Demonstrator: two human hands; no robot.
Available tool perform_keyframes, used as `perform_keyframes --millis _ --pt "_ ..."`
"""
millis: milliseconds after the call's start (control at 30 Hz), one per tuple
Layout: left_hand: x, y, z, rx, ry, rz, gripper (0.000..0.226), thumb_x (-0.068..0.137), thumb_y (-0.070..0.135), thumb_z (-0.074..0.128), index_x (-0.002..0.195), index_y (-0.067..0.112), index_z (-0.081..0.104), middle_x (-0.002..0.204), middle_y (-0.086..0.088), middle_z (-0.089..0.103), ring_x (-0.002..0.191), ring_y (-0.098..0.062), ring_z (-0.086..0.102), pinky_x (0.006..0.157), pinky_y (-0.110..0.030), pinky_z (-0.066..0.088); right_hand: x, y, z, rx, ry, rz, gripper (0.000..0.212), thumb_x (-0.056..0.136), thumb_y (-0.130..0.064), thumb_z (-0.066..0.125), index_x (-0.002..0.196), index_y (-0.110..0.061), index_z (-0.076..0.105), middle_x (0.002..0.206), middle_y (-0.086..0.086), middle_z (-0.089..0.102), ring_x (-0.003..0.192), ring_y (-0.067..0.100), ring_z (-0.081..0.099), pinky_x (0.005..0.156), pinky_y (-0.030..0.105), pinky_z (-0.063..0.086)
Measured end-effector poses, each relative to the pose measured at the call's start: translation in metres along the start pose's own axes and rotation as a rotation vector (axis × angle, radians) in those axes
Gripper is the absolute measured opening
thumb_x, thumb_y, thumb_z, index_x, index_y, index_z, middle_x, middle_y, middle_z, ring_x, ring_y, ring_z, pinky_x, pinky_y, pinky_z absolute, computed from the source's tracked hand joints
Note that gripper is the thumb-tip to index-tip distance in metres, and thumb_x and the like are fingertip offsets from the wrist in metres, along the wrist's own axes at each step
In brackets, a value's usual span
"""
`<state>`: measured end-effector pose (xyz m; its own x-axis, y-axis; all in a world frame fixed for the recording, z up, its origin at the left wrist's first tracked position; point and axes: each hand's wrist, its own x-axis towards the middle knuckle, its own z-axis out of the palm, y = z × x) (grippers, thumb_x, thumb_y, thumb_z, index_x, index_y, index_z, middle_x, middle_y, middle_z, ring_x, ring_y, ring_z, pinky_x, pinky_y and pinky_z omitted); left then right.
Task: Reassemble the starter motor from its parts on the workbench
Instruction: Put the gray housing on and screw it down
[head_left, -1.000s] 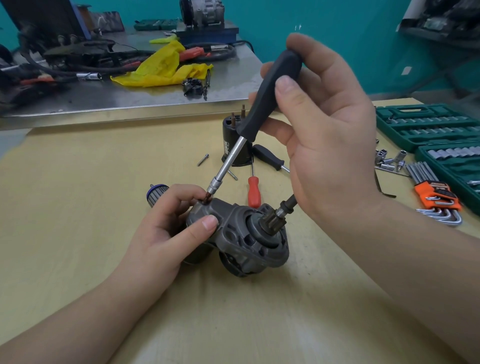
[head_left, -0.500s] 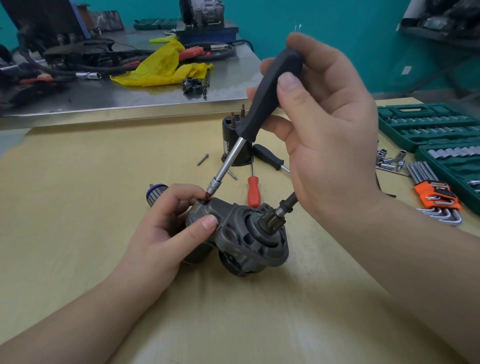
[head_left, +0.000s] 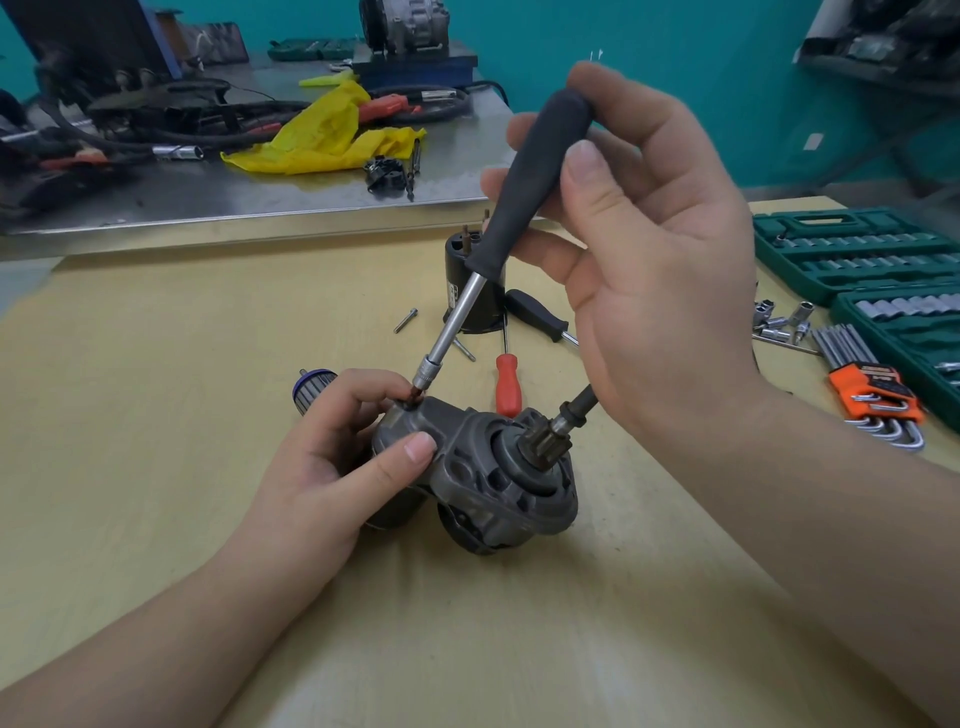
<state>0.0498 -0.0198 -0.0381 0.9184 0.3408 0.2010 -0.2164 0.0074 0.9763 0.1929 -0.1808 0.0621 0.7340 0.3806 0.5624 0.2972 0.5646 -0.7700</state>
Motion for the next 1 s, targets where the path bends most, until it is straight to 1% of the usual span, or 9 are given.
perform_keyframes --millis 167,267,467,600,700,800,867,933,1000 --pt "0.0 0.0004 0.0002 -0.002 -0.007 0.012 0.03 0.081 0.034 0.079 0.11 0.033 0.071 0.106 -0.004 0.072 0.089 -0.023 0.071 0.076 -0.03 0.062 0.0009 -0.0018 0.0026 -0.07 -0.012 -0.041 0.024 0.106 0.0 0.056 0.124 -0.014 0.052 0.103 0.01 0.063 0.092 0.022 0.068 0.081 0.054 0.065" --pt "0.0002 0.0003 -0.0002 0.005 -0.006 0.011 0.03 0.082 0.034 0.079 0.111 0.033 0.07 0.107 -0.004 0.072 0.089 -0.023 0.071 0.076 -0.03 0.062 0.0018 -0.0011 0.0031 -0.088 -0.015 -0.068 0.024 0.105 0.001 0.057 0.122 -0.016 0.053 0.098 0.005 0.061 0.086 0.018 0.066 0.077 0.053 0.066" --pt "-0.0002 -0.0001 -0.0002 0.009 -0.005 0.014 0.031 0.082 0.034 0.08 0.111 0.033 0.07 0.107 -0.002 0.073 0.089 -0.023 0.072 0.075 -0.03 0.062 0.0018 -0.0007 0.0014 -0.096 0.015 -0.069 0.021 0.104 0.0 0.06 0.118 -0.015 0.056 0.099 0.007 0.063 0.086 0.021 0.068 0.074 0.052 0.066" --pt "0.0005 0.0006 0.0002 0.018 0.006 0.02 0.03 0.081 0.034 0.08 0.109 0.035 0.071 0.104 0.0 0.074 0.09 -0.02 0.072 0.077 -0.029 0.062 0.0024 -0.0045 0.0008 -0.197 0.072 -0.14 0.021 0.099 -0.002 0.069 0.11 -0.017 0.059 0.089 0.0 0.065 0.08 0.026 0.071 0.065 0.046 0.067" --pt "0.0009 0.0011 0.0005 0.015 0.009 0.027 0.029 0.08 0.033 0.08 0.108 0.035 0.072 0.103 0.002 0.075 0.089 -0.018 0.073 0.076 -0.028 0.062 0.0029 -0.0064 0.0008 -0.279 0.126 -0.176 0.022 0.096 -0.005 0.075 0.105 -0.019 0.06 0.084 0.003 0.065 0.077 0.031 0.074 0.061 0.044 0.067" --pt "0.001 0.0012 0.0005 0.014 0.014 0.019 0.029 0.08 0.034 0.08 0.108 0.034 0.071 0.103 0.002 0.074 0.088 -0.019 0.072 0.075 -0.028 0.062 0.004 -0.0055 -0.0013 -0.216 0.09 -0.119 0.017 0.099 -0.005 0.07 0.108 -0.016 0.061 0.092 0.008 0.069 0.084 0.031 0.076 0.066 0.047 0.067" --pt "0.0011 0.0014 0.0007 0.008 0.019 0.009 0.029 0.08 0.034 0.08 0.108 0.034 0.071 0.104 0.0 0.074 0.087 -0.02 0.072 0.075 -0.029 0.062 0.0033 -0.0043 -0.0031 -0.104 0.009 -0.05 0.016 0.104 0.0 0.059 0.116 -0.012 0.058 0.11 0.02 0.069 0.1 0.04 0.073 0.078 0.051 0.066" --pt "0.0013 0.0016 0.001 0.003 0.02 0.003 0.029 0.08 0.034 0.081 0.107 0.034 0.071 0.103 -0.001 0.074 0.087 -0.021 0.071 0.074 -0.029 0.062 0.0029 -0.004 -0.0038 -0.028 -0.057 -0.003 0.023 0.105 0.004 0.05 0.123 -0.01 0.053 0.125 0.025 0.067 0.112 0.043 0.071 0.087 0.054 0.064" --pt "0.0012 0.0021 0.0015 0.003 0.019 0.002 0.029 0.08 0.034 0.081 0.107 0.034 0.071 0.104 -0.001 0.074 0.087 -0.021 0.072 0.074 -0.029 0.062 0.003 -0.0048 -0.0029 -0.011 -0.105 -0.004 0.027 0.105 0.007 0.049 0.127 -0.008 0.049 0.127 0.027 0.065 0.111 0.041 0.072 0.09 0.054 0.063"
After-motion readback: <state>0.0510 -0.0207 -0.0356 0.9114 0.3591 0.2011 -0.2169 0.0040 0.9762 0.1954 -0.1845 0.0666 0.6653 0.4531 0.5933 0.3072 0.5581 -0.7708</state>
